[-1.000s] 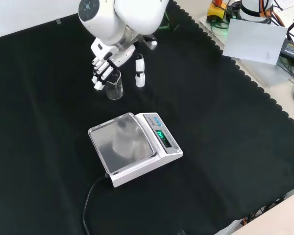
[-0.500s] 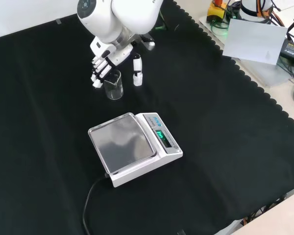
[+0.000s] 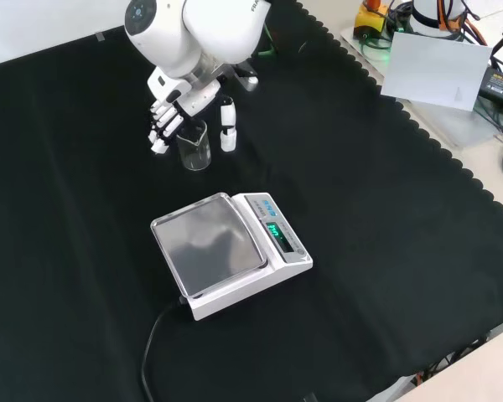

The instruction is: Pick up the beaker.

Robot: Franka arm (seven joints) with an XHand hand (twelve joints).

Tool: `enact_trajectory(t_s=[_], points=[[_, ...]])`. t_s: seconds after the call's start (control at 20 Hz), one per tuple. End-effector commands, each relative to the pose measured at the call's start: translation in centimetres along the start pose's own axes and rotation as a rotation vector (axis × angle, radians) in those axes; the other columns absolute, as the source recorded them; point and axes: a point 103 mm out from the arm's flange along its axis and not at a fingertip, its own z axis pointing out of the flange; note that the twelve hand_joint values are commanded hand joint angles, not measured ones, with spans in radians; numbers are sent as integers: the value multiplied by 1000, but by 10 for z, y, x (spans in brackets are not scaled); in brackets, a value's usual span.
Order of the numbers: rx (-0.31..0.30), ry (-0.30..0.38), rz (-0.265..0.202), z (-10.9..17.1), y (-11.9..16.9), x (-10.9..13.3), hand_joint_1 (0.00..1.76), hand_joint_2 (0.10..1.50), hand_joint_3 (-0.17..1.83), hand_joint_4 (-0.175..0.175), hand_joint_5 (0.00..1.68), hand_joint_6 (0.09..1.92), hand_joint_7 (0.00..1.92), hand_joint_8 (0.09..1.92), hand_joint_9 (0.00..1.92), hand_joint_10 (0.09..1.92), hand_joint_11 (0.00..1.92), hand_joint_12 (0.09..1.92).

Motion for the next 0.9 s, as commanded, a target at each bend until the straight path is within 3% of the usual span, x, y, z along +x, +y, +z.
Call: enact_trajectory(t_s=[0.05, 0.3, 0.35, 0.5, 0.6, 0.9], points=[[-34, 19, -6, 2, 9, 8, 818, 635, 52, 80, 131, 87, 6, 597, 64, 945, 0, 1574], [-91, 71, -5, 5, 14, 5, 993, 624, 135, 74, 440, 131, 338, 744, 467, 832, 332, 1481], [-99, 79, -4, 6, 15, 4, 1021, 599, 195, 73, 481, 196, 412, 752, 545, 787, 405, 1443], [-120, 96, -2, 8, 16, 1, 1083, 484, 474, 80, 547, 672, 575, 786, 726, 710, 589, 1343], [-133, 96, -2, 8, 16, 1, 1118, 437, 598, 85, 603, 889, 640, 814, 820, 692, 700, 1278], [-189, 117, 11, 8, 20, 8, 1239, 404, 752, 86, 861, 1027, 819, 881, 1062, 649, 944, 1159]])
